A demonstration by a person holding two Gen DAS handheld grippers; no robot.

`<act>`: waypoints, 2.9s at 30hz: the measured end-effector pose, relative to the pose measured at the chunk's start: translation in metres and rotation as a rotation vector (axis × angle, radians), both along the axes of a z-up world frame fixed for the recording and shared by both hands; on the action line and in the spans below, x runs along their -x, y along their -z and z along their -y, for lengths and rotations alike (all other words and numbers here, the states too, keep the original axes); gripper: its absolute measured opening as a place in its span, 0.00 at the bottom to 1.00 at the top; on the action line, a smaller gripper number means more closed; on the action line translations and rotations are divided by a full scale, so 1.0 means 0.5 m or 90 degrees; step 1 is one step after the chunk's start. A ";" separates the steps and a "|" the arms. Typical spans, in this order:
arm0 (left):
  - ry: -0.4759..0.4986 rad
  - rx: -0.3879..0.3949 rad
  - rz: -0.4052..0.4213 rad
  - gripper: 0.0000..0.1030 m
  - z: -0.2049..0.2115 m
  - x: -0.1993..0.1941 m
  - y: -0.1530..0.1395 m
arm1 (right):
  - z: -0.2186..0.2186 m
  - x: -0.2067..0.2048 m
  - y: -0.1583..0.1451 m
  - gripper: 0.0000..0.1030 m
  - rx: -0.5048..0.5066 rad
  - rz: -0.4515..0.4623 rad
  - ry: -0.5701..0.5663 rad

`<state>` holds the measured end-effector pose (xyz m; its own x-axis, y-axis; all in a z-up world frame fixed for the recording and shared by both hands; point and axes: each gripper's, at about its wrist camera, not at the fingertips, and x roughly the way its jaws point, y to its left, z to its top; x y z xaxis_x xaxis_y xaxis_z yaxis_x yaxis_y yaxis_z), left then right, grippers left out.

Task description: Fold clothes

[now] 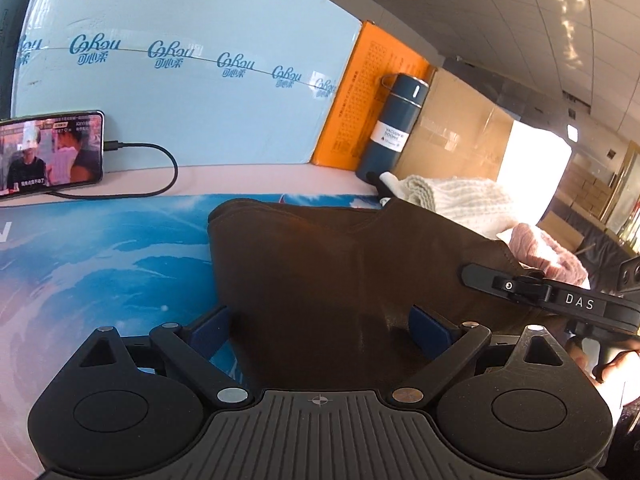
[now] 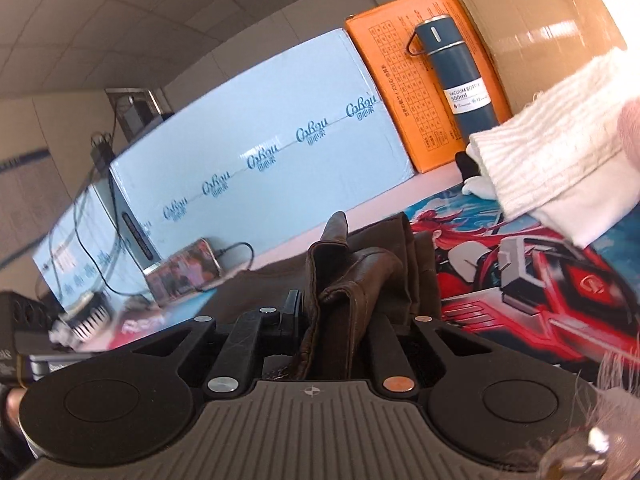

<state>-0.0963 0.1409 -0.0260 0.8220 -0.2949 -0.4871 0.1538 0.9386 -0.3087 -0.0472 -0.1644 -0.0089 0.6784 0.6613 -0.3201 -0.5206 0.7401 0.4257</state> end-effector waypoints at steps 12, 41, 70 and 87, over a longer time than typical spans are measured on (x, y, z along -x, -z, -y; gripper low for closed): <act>0.004 0.015 -0.035 0.95 -0.006 -0.004 0.012 | 0.114 0.051 -0.016 0.82 -0.085 -0.210 0.077; 0.085 0.165 -0.041 0.96 -0.016 -0.003 0.017 | 0.008 0.021 0.063 0.16 -0.175 -0.264 0.118; 0.062 0.176 0.014 0.26 0.003 0.004 0.007 | 0.053 0.098 0.015 0.20 -0.229 -0.163 -0.029; -0.123 0.195 0.203 0.26 -0.172 0.276 -0.051 | -0.146 0.141 -0.086 0.20 -0.269 -0.099 -0.267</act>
<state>-0.2341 0.2269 -0.0003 0.9702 -0.2125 -0.1162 0.1175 0.8324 -0.5416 -0.1174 -0.0913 0.0342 0.2986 0.9532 -0.0464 -0.6395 0.2360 0.7317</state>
